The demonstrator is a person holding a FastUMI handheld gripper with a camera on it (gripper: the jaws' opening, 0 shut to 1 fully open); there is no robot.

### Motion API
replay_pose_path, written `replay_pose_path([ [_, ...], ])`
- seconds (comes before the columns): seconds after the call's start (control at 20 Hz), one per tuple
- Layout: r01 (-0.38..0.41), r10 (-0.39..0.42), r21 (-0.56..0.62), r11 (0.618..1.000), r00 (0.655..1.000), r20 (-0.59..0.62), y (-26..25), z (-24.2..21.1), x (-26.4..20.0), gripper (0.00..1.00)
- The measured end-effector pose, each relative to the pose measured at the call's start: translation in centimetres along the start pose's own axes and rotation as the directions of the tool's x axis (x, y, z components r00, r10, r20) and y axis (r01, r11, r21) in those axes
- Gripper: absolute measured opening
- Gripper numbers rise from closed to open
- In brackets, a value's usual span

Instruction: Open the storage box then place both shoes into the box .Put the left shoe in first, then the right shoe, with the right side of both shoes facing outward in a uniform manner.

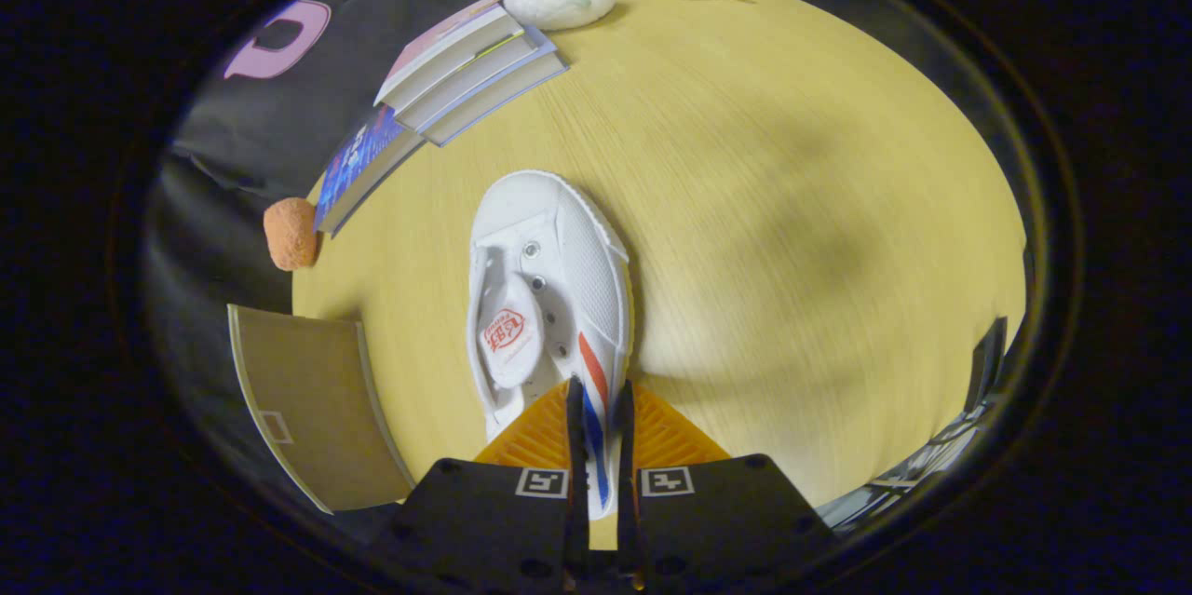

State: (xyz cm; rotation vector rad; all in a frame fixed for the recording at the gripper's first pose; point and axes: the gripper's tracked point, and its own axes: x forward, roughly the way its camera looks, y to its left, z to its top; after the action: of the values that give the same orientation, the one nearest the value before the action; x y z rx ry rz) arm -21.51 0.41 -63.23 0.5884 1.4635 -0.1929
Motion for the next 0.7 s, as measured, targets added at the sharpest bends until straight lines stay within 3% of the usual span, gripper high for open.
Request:
replay_pose_path([
  [0.05, -0.026, 0.026, 0.036, 0.999, 1.000, -0.004, 0.2, 0.2, 0.0, 0.05],
  [0.35, -0.132, 0.136, 0.114, 0.985, 0.990, -0.027, 2.3, -1.0, -1.1, 0.05],
  [0.7, -0.375, 0.381, 0.109, 0.921, 0.924, -0.038, 13.8, -2.9, -7.8, 0.05],
])
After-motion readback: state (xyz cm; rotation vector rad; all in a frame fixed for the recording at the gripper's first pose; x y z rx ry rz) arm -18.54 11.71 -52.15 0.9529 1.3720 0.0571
